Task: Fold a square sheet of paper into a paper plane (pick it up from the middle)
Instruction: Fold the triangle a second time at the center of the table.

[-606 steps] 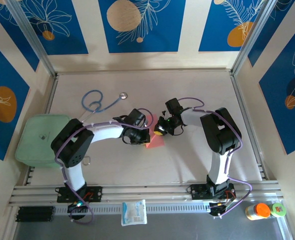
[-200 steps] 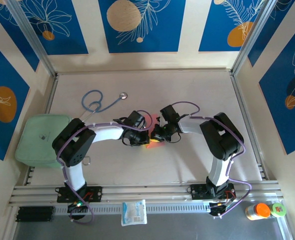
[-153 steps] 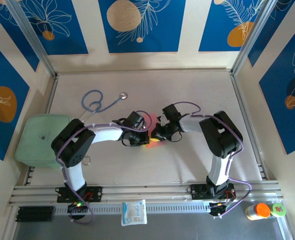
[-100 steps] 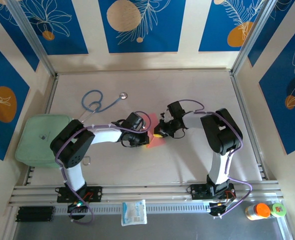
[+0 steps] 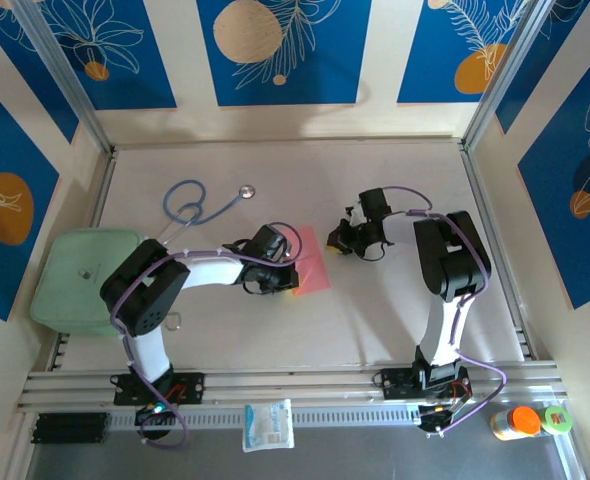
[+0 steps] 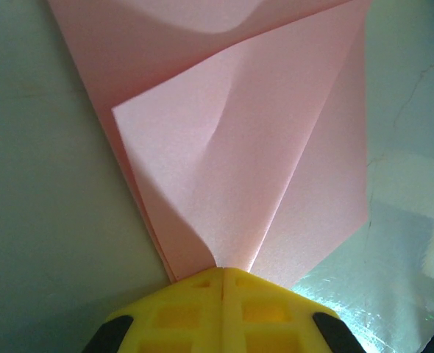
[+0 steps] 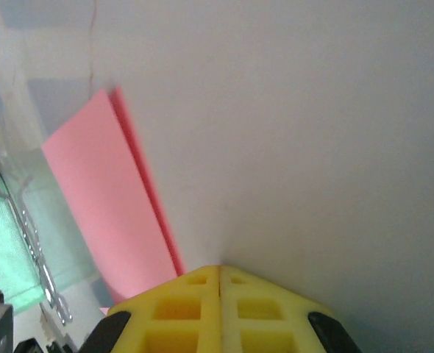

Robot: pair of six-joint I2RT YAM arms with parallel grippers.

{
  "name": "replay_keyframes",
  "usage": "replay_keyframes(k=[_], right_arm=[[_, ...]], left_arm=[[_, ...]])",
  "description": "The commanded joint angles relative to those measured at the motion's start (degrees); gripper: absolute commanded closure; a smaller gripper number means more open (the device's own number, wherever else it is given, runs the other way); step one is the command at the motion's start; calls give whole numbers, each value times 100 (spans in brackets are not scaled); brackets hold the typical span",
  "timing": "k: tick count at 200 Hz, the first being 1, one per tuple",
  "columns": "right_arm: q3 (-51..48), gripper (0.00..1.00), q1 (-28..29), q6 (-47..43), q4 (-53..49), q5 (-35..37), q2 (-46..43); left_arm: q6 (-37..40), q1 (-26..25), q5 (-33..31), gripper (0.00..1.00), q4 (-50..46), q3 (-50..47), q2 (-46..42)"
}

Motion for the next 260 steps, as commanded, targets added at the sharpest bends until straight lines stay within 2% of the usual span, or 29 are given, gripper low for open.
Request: replay_keyframes(k=[1,39,72,97,151,173,189,260], right_arm=[[-141,96,-50,-103,150,364,-396],[-686,96,330,-57,244,235,-1098],[-765,96,899,135,188,156,-938],[-756,96,1091,264,303,194,-700],[-586,97,1138,161,3,544,-285],[-486,98,1128,129,-274,727,-148],[-449,98,1116,129,-382,790,-101],[-274,98,1119,131,-754,1004,29]], left_arm=[[78,-54,-90,100,-992,-136,210],[188,-63,48,100,-939,137,164],[278,-55,56,100,-936,323,155],[303,-54,109,100,-909,426,148],[388,-57,253,100,-527,601,-80],[428,-57,244,93,-358,720,-36],[426,-59,269,91,-320,802,111],[553,-54,242,97,-865,916,643]])
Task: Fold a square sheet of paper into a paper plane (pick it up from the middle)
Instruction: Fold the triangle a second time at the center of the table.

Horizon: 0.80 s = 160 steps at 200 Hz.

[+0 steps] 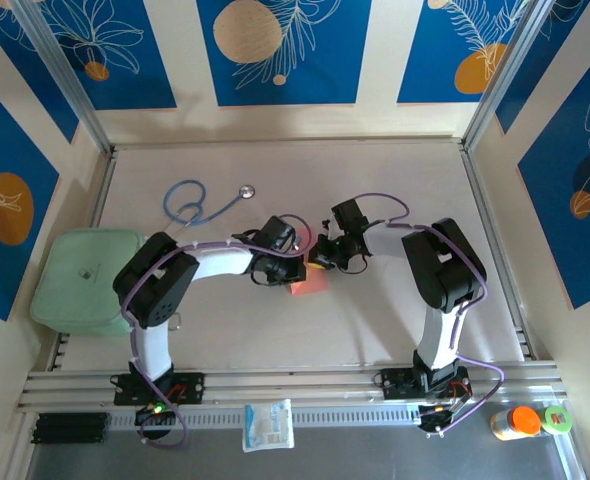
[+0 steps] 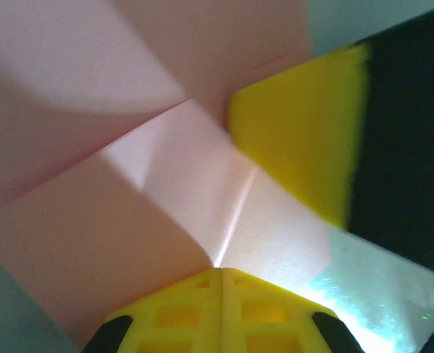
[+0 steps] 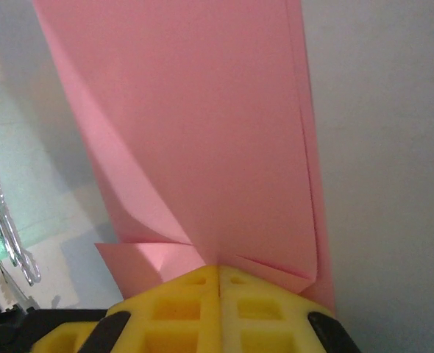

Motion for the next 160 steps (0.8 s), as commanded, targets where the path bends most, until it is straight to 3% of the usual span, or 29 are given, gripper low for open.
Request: replay_keyframes(k=[1,116,160], right_arm=[[-3,99,-12,-38,-604,581,332],[99,99,-132,17,-858,746,545],[190,98,-133,11,-630,269,325]], left_arm=[[192,-54,75,97,-403,85,145],[137,-124,206,100,-463,-1515,-770],[472,-27,-213,100,-1066,-1207,-1600]])
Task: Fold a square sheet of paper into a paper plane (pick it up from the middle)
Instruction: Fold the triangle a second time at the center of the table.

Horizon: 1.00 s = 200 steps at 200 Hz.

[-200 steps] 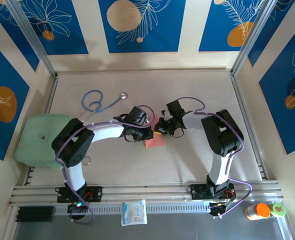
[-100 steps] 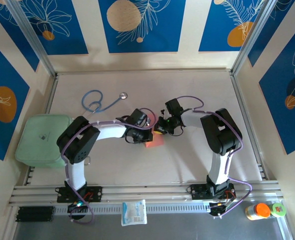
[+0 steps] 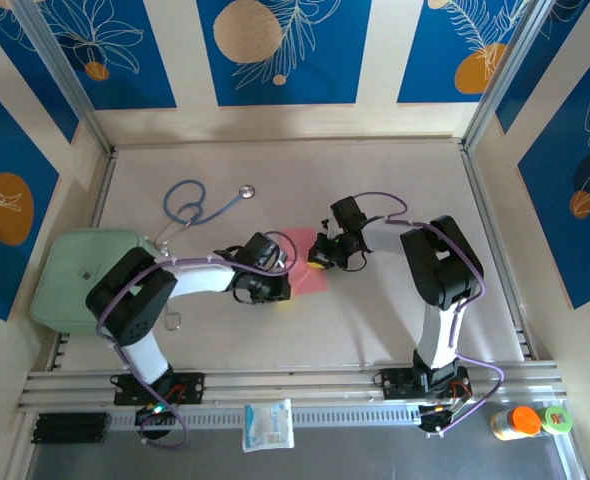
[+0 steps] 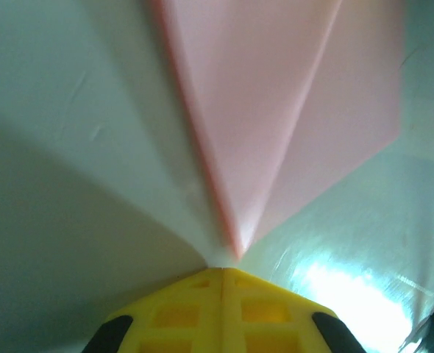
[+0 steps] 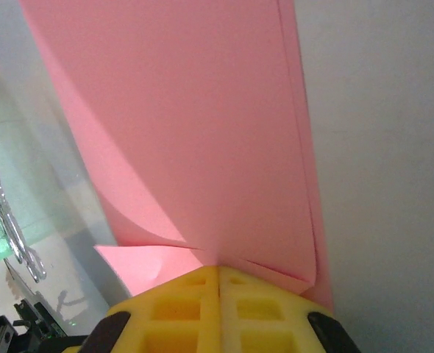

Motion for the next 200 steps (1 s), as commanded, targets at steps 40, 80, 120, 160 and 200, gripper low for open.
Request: replay_keyframes(k=[40,80,120,160,200], right_arm=[[-26,86,-10,164,167,-66,-541],[-318,75,-76,695,255,70,-1010],[-750,66,-169,1239,354,295,-1282],[-843,63,-159,1411,340,283,-1199],[-753,63,-79,1499,261,284,-978]], left_arm=[[36,223,-694,86,-539,595,-809],[-155,269,-582,80,-22,1169,-121],[-98,280,-694,87,-47,1685,578],[-140,352,-1094,95,-123,1671,893],[-133,418,-1397,98,-78,1598,1024]])
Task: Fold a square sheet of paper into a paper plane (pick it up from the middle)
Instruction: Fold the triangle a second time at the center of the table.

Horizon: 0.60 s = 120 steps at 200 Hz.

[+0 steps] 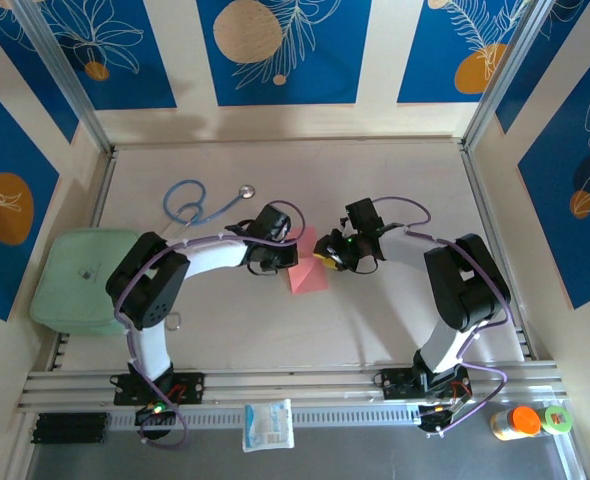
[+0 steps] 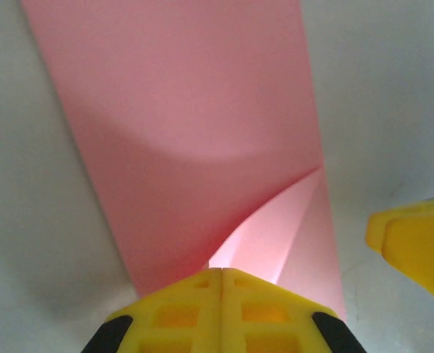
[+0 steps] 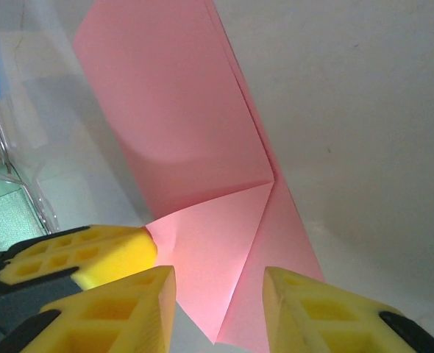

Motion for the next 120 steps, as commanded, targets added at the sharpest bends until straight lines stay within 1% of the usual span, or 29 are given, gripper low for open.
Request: replay_keyframes(k=[1,43,76,120], right_arm=[[43,63,74,152,-82,-4,157],[176,65,181,188,-71,59,336],[241,69,215,231,-76,70,424],[335,69,282,243,-65,40,540]], left_arm=[[-20,88,-327,98,-43,13,131],[-191,108,-333,99,72,-90,319],[-235,127,-362,99,35,-145,377],[-334,127,-311,100,116,-255,416]])
